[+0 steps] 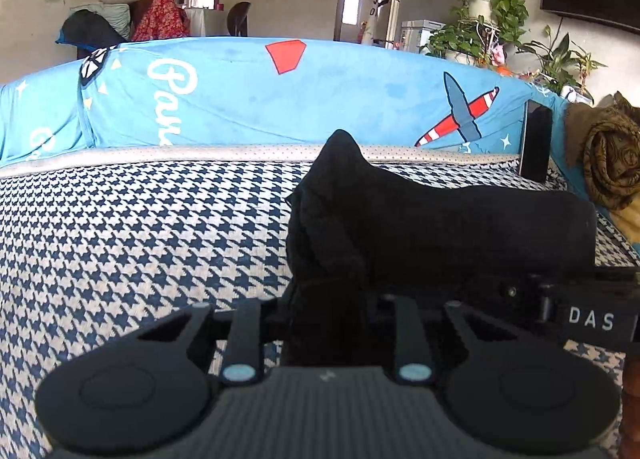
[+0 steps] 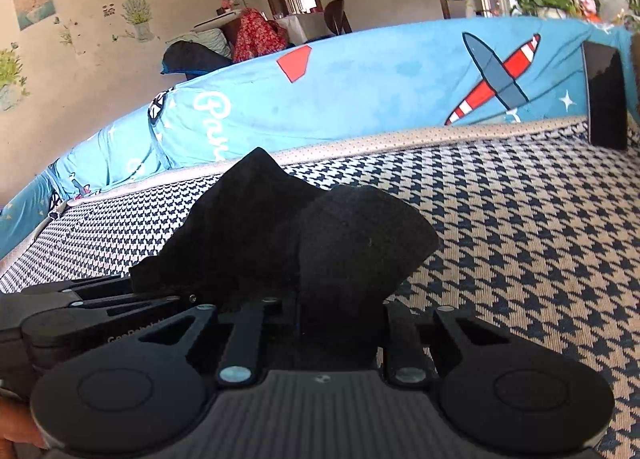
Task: Fold clothes
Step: 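Lift the folded black shirt off the bedspread with both tools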
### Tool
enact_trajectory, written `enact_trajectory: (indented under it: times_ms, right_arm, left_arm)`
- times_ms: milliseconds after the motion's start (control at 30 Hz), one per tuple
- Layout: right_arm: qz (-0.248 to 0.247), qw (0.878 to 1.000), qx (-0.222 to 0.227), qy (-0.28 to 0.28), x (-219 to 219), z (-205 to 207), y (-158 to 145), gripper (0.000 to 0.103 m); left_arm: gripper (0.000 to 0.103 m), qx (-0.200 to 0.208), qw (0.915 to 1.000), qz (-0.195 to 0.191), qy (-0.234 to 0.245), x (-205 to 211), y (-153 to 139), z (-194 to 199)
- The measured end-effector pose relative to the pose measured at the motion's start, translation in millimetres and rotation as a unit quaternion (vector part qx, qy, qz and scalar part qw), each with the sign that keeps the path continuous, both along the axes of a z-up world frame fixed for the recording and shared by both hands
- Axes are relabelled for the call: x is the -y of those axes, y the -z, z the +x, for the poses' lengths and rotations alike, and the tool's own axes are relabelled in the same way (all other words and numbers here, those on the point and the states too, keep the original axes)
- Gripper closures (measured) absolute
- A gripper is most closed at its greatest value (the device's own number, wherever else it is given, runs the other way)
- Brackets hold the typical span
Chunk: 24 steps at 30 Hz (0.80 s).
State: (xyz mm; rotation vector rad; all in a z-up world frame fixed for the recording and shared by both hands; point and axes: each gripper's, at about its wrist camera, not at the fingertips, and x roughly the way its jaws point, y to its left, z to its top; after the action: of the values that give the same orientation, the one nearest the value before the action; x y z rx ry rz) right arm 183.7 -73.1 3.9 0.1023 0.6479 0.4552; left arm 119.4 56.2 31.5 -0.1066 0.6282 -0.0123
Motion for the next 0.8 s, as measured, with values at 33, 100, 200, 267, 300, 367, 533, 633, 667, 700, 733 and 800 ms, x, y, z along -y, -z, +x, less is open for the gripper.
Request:
enact_trajectory:
  times_ms: [33,100,200,267,300,367,533,633,667,700,733,800]
  right_arm:
    - [0.000,1.000,0.006,-0.004,-2.1,-1.9,-2.0,0.082]
    - [0.003,1.000,0.011,-0.015,-7.2,-5.8,-4.4,0.082]
    - [-0.001,0.999,0.026,-0.036,-17.2,-14.1,-7.1,0.082]
    - [-0.009,0.998,0.045,-0.052,-24.7,-23.8,-9.4,0.082]
    - [-0.011,0.997,0.053,-0.059,-27.0,-28.4,-10.6,0.082]
    - [-0.016,0.995,0.069,-0.074,-30.6,-39.7,-13.1,0.083]
    - [-0.026,0.990,0.086,-0.105,-36.0,-66.4,-14.3,0.083]
    - [-0.031,0.987,0.099,-0.123,-38.5,-83.5,-15.1,0.083]
    - [-0.032,0.986,0.104,-0.130,-39.2,-88.9,-15.5,0.083]
    - [-0.034,0.984,0.111,-0.135,-40.9,-95.3,-15.9,0.083]
    - [-0.034,0.983,0.116,-0.139,-40.8,-99.9,-16.2,0.083]
    - [-0.033,0.982,0.120,-0.143,-40.2,-107.9,-16.4,0.083]
  left_arm:
    - [0.080,0.003,1.0000,-0.002,-0.008,-2.1,-1.7,-4.7]
    - [0.080,0.010,0.9996,0.008,-0.024,-3.8,-4.7,-15.2]
    - [0.080,0.027,0.9976,0.047,-0.042,-0.8,-9.7,-32.9]
    - [0.080,0.039,0.9957,0.060,-0.059,1.0,-13.2,-49.7]
    - [0.080,0.045,0.9946,0.066,-0.067,1.9,-15.0,-58.0]
    - [0.080,0.053,0.9927,0.074,-0.078,3.0,-18.1,-75.0]
    - [0.080,0.058,0.9885,0.090,-0.107,9.0,-20.0,-115.1]
    - [0.080,0.057,0.9864,0.095,-0.121,11.2,-24.1,-135.0]
    - [0.080,0.058,0.9856,0.100,-0.123,12.9,-26.1,-140.3]
    - [0.080,0.059,0.9847,0.105,-0.126,14.7,-28.2,-145.5]
    - [0.080,0.059,0.9841,0.109,-0.127,16.4,-30.3,-150.3]
    - [0.080,0.058,0.9832,0.115,-0.129,19.7,-33.3,-158.2]
